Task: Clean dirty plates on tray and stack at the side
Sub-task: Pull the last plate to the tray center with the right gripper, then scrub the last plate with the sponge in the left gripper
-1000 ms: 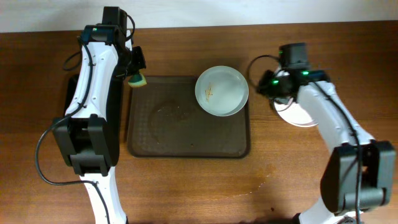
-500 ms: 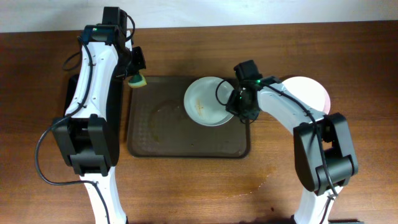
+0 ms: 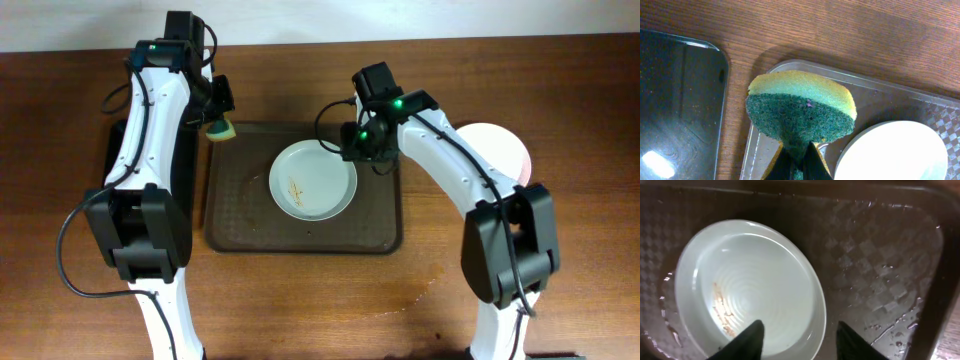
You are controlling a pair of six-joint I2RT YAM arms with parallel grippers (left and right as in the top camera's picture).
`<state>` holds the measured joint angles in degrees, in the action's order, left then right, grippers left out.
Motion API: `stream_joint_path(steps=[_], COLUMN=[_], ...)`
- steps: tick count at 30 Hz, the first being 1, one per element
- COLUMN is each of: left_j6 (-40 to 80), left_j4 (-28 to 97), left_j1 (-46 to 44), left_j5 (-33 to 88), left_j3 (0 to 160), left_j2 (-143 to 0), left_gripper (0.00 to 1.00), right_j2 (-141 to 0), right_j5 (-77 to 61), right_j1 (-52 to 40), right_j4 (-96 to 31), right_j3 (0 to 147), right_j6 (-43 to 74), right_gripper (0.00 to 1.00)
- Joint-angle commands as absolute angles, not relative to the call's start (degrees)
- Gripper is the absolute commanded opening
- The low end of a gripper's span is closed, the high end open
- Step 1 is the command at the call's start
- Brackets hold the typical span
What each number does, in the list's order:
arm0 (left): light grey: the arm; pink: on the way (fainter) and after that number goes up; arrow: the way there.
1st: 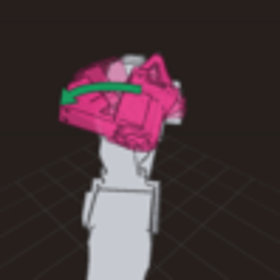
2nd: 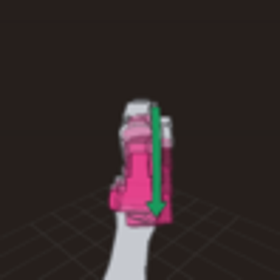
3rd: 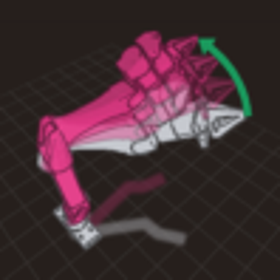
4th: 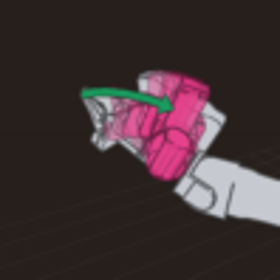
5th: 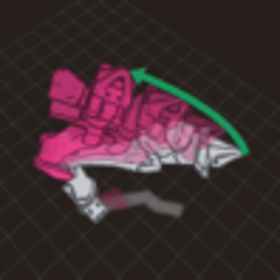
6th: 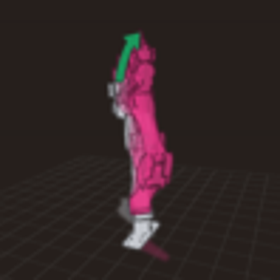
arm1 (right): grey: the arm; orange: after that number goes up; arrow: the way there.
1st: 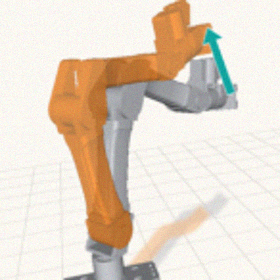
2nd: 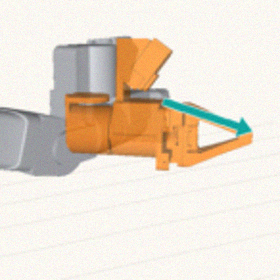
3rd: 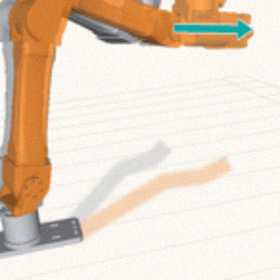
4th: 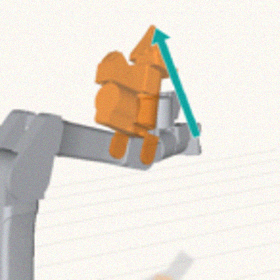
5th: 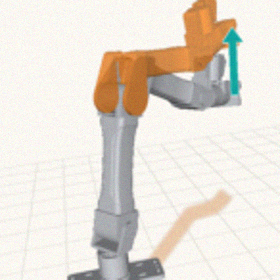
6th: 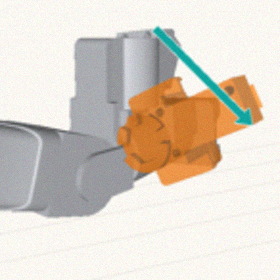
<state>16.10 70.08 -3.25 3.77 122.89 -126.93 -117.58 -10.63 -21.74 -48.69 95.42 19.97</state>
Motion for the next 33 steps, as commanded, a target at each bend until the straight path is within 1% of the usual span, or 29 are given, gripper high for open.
stream_joint_path(steps=[1, 2, 5, 7, 9, 10, 14, 15, 18, 21, 23, 26, 28, 30, 32, 33], left_j6=[15.79, 15.79, 15.79, 15.79, 15.79, 15.79, 15.77, 15.55, 14.5, 14.48, 14.44, 10.26, 8.23, 3.46, 4.08, 6.68], left_j4=[70.11, 70.11, 70.15, 70.15, 70.17, 70.17, 70.87, 71.16, 70.74, 68.07, 63.68, 56.45, 52.21, 47.03, 44.56, 45.06], left_j1=[-3.25, -3.25, -3.31, -3.33, -3.49, -3.77, -5.76, -7.4, -9.52, -11.64, -12.29, -13.17, -13.78, -15.51, -17.85, -18.22], left_j5=[3.18, 3.18, 3.2, 3.2, 3.22, 3.25, 3.22, 3.22, 3.2, 3.51, 6.24, 9.5, 9.5, 9.69, 9.72, 10.44], left_j3=[122.69, 122.69, 122.69, 122.69, 122.69, 122.67, 122.65, 121.8, 118.69, 110.89, 105.58, 99.63, 96.75, 93.14, 90.45, 90.48], left_j2=[-126.41, -126.41, -126.41, -126.41, -126.41, -126.41, -126.41, -126.41, -126.41, -126.41, -126.41, -126.41, -126.41, -126.41, -126.41, -126.41], left_gripper=[0.01, 0.01, 0.01, 0.01, 0.01, 0.01, 0.01, 0.01, 0.01, 0.01, 0.01, 0.01, 0.01, 0.01, 0.01, 0.01], right_j2=[-124.01, -125.16, -126.76, -126.87, -127.04, -127.22, -128.11, -128.11, -128.11, -128.11, -128.11, -128.11, -128.11, -128.11, -128.11, -128.11], right_j5=[-12.6, -12.99, -13.8, -14.17, -15.46, -16.82, -17.8, -17.47, -17.65, -18.04, -18.02, -18.04, -18.04, -18.04, -18.06, -18.06], right_j1=[-21.67, -21.67, -21.67, -21.67, -21.78, -21.87, -22.59, -22.98, -23.14, -22.85, -22.81, -22.81, -22.81, -22.81, -22.81, -22.81], right_j4=[-49.36, -49.3, -49.36, -49.39, -49.78, -50.5, -50.11, -47.51, -42.63, -40.45, -39.77, -39.75, -39.64, -39.59, -39.59, -39.62], right_j3=[96.01, 95.98, 95.96, 95.96, 95.92, 95.9, 94.45, 92.25, 89.34, 88.79, 88.77, 88.77, 88.77, 88.77, 88.77, 88.77], right_j6=[16.58, 16.29, 16.29, 16.32, 16.56, 17.74, 28.51, 33.23, 37.63, 38.04, 38.0, 37.78, 37.76, 37.76, 37.52, 37.47], right_gripper=[0.4, 0.38, 0.24, 0.19, 0.12, 0.04, 0.04, 0.04, 0.04, 0.04, 0.04, 0.04, 0.04, 0.04, 0.04, 0.04])
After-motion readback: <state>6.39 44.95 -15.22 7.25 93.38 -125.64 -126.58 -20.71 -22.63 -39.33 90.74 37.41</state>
